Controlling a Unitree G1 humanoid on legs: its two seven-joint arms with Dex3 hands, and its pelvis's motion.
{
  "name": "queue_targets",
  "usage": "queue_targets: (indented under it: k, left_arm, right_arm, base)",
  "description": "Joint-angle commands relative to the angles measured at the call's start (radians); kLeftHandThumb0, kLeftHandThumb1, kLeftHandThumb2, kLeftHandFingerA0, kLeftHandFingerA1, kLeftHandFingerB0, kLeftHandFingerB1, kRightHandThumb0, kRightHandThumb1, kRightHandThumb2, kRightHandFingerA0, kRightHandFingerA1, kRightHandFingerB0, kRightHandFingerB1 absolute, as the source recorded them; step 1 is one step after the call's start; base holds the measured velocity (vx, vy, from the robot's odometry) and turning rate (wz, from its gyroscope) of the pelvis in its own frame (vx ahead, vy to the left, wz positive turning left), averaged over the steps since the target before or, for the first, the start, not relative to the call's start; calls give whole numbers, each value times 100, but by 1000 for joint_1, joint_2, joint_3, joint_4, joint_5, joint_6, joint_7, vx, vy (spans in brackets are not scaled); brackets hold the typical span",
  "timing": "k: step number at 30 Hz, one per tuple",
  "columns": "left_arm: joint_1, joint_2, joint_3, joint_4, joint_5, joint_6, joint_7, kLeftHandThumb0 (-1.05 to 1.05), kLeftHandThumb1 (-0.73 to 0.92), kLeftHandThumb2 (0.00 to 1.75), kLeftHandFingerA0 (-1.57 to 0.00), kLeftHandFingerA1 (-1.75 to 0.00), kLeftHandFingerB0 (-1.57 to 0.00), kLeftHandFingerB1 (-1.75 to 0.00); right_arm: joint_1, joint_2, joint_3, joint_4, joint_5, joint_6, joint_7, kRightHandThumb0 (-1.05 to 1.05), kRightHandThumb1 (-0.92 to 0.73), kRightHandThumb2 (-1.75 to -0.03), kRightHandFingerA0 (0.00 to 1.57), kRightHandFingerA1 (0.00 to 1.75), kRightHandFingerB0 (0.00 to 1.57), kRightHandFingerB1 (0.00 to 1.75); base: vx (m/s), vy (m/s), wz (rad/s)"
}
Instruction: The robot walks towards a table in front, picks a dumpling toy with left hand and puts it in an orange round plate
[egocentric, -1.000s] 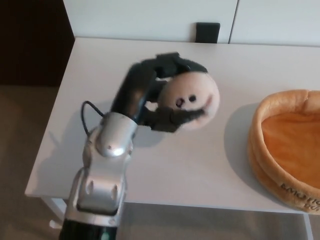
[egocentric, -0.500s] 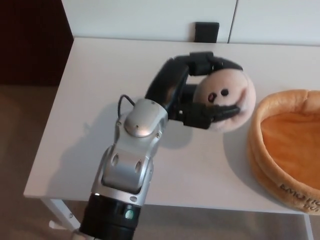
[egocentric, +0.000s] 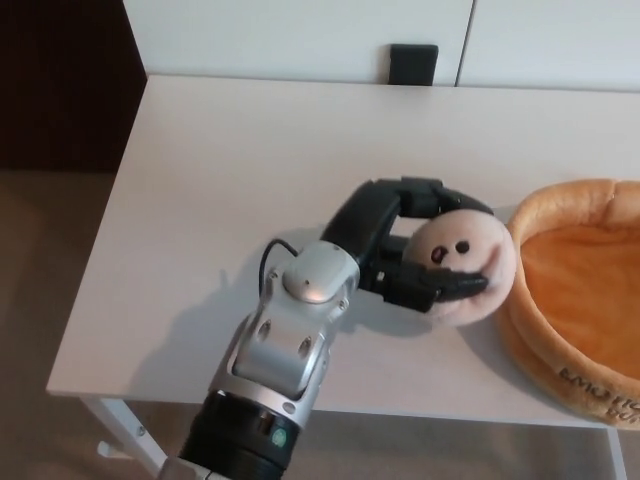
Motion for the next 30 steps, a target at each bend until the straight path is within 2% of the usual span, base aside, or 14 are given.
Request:
queue_targets:
  k: [1,2,3,4,7,8,11,12,15,16,19,20,23,30]
  left_arm:
    - [-361,-213,-55,97,-24,-77,54,-9,69,71,-122,-74,-101,-67]
    - [-362,-212,-57,87,-23,-69,54,-9,68,71,-121,-74,-101,-68]
    - [-364,-210,-60,76,-21,-61,55,-9,68,71,-121,-74,-101,-68]
    - [-370,-208,-57,64,-23,-51,56,-10,68,69,-119,-75,-101,-66]
    - [-392,-191,-39,19,-37,-22,54,-9,70,67,-118,-73,-101,-63]
    - [-400,-187,-32,13,-42,-14,53,-8,72,68,-118,-71,-101,-63]
    - [-440,-168,2,-8,-64,18,52,-8,74,68,-119,-69,-101,-63]
    - [-468,-142,23,-30,-78,21,41,-7,73,71,-119,-75,-101,-65]
    - [-507,-89,52,-70,-105,19,5,-5,72,73,-117,-77,-99,-69]
    - [-523,-58,43,-89,-83,13,-5,-9,70,70,-119,-76,-102,-68]
    - [-555,87,-56,-135,69,-140,-35,-9,70,68,-117,-79,-98,-68]
    - [-572,153,-101,-145,147,-227,-25,-9,69,67,-118,-80,-101,-75]
    - [-597,248,-145,-175,220,-340,-12,-6,68,77,-116,-88,-102,-82]
    - [-623,314,-149,-198,196,-317,-9,-7,70,72,-114,-75,-98,-74]
  right_arm:
    - [-8,4,6,4,-4,2,-1,-40,-74,-62,67,57,27,29]
    - [-8,4,6,2,-4,1,1,-29,-53,-100,58,71,11,48]
    - [-8,3,7,-1,-4,0,4,-29,-53,-100,58,71,11,48]
    - [-9,2,9,-4,-5,2,6,-40,-74,-62,65,54,26,29]
    - [-16,2,14,-6,-8,4,10,-29,-53,-100,56,69,11,48]
    - [-17,4,14,-5,-8,4,9,-40,-75,-63,65,55,25,29]
    - [-20,1,18,-10,-10,1,7,-41,-75,-63,63,53,26,29]
    - [-19,0,25,-12,-22,-16,-25,-30,-52,-98,64,70,10,46]
    - [-27,3,35,-14,-32,-17,-43,-31,-54,-99,64,69,8,45]
    - [-38,4,34,-13,-30,-10,-38,-43,-72,-62,75,52,25,29]
    - [-63,4,25,-12,-16,9,-14,-50,-60,-85,68,63,17,41]
    - [-77,4,19,-11,-8,17,-3,-44,-72,-62,75,53,25,29]
    - [-106,3,7,-5,7,30,20,-44,-72,-62,75,57,23,29]
    - [-138,-3,7,5,8,45,25,-43,-72,-62,79,57,26,29]
  base:
    - [0,0,0]
    - [0,0,0]
    - [0,0,0]
    - [0,0,0]
    - [0,0,0]
    - [0,0,0]
    - [0,0,0]
    - [0,0,0]
    - [0,0,0]
    - [0,0,0]
    - [0,0,0]
    - [0,0,0]
    - [0,0,0]
    - [0,0,0]
